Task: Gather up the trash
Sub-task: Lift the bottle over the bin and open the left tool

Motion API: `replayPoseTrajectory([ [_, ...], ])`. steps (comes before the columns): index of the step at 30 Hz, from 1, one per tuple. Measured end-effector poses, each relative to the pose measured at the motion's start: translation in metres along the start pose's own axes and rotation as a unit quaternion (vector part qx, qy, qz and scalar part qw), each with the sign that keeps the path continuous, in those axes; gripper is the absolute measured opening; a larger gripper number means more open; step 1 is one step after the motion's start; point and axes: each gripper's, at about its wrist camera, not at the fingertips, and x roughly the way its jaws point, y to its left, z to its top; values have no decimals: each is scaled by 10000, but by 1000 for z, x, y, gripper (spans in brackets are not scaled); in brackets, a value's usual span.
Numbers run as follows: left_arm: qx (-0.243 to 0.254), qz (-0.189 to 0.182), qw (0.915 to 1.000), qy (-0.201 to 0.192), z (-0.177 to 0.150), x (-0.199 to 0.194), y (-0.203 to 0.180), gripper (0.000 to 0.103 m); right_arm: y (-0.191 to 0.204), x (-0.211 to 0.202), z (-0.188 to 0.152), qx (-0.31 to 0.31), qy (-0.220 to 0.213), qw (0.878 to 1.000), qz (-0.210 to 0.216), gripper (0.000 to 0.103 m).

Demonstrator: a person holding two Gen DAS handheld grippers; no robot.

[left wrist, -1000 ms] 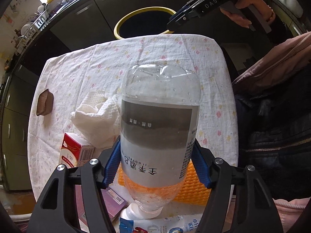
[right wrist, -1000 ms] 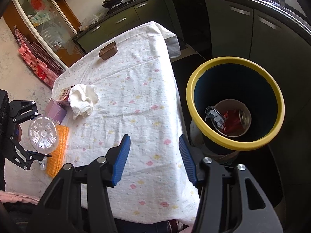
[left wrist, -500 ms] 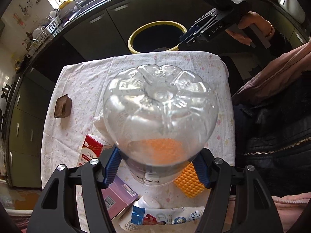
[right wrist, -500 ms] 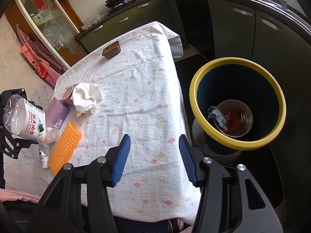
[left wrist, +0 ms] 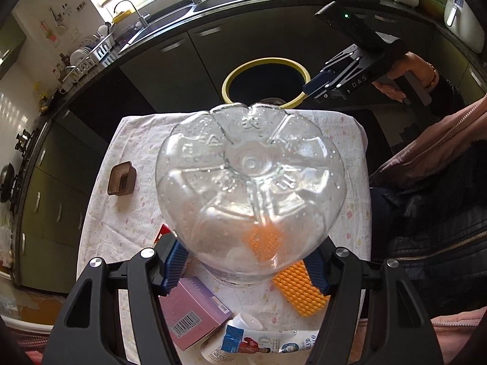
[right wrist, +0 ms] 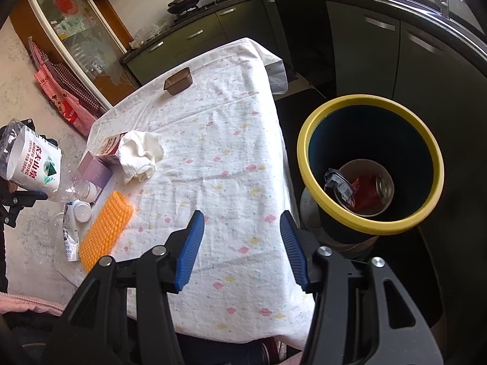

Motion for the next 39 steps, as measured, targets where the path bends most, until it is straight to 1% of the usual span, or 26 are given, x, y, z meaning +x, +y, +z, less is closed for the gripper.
replayPoseTrajectory([
  [6,111,-132,9997,-150,28,4,1,65,-19,-16,-9,159,-118,9997,-107,50],
  [9,210,-273,9992,-184,52,15,2,65,-38,-25,-13,317,-210,9991,-172,50],
  [13,419,-475,9977,-242,95,37,0,65,-68,-37,-19,591,-346,9974,-239,50],
  [17,679,-729,9945,-331,146,62,-8,65,-98,-48,-24,894,-476,9943,-324,50],
  [22,900,-1138,9884,-442,214,102,-16,65,-133,-61,-32,1253,-613,9893,-433,50],
  [25,956,-1303,9862,-369,250,138,-23,65,-149,-61,-38,1455,-620,9863,-459,50],
  [28,952,-1373,9857,-223,273,177,-27,65,-165,-56,-43,1631,-554,9839,-482,50],
  [32,830,-1323,9877,-24,294,225,-30,66,-178,-52,-48,1816,-491,9810,-478,50],
  [34,787,-1191,9897,103,300,241,-31,70,-182,-50,-48,1869,-466,9803,-443,50],
  [37,723,-1118,9910,151,299,243,-31,71,-182,-49,-48,1867,-466,9805,-406,52],
  [39,698,-1035,9921,82,294,233,-31,75,-181,-47,-47,1842,-456,9811,-382,52],
])
